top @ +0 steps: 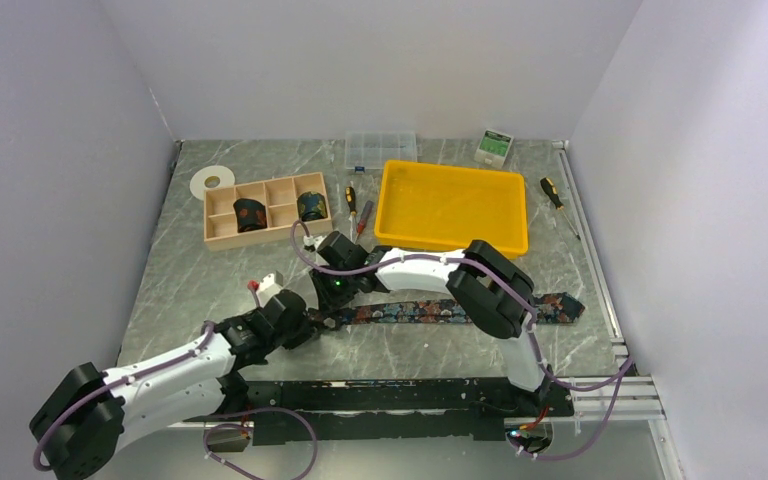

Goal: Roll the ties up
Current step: Roll the tie at the center of the board.

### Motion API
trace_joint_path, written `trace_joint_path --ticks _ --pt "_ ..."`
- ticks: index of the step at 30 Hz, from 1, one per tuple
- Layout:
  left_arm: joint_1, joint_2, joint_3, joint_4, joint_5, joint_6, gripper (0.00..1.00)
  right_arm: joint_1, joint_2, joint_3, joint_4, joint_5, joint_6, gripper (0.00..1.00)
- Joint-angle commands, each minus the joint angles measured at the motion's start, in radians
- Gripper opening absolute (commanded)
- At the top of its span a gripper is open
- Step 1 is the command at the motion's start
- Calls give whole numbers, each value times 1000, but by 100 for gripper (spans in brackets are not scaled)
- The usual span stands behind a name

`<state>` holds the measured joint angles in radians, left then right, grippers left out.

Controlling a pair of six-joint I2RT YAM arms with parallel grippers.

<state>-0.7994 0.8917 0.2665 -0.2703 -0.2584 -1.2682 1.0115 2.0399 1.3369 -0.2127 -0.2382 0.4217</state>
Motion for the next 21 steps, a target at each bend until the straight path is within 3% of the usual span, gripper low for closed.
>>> trace_joint_path --ticks 1,7,12,16,21 --pt "-3 -29 -18 -25 20 23 3 -8 -45 28 -33 72 -3 26" --pt "-3 -101 -6 -73 66 61 3 -77 -113 86 -65 178 34 34" --pt "-3 -176 17 -158 155 110 3 -125 -265 -29 -48 181 82 43" --pt "-3 -296 63 -280 170 159 3 -143 -385 -211 55 46 157 52" --pt "-2 -502 100 -329 -28 153 11 -144 -470 -425 277 -137 302 68"
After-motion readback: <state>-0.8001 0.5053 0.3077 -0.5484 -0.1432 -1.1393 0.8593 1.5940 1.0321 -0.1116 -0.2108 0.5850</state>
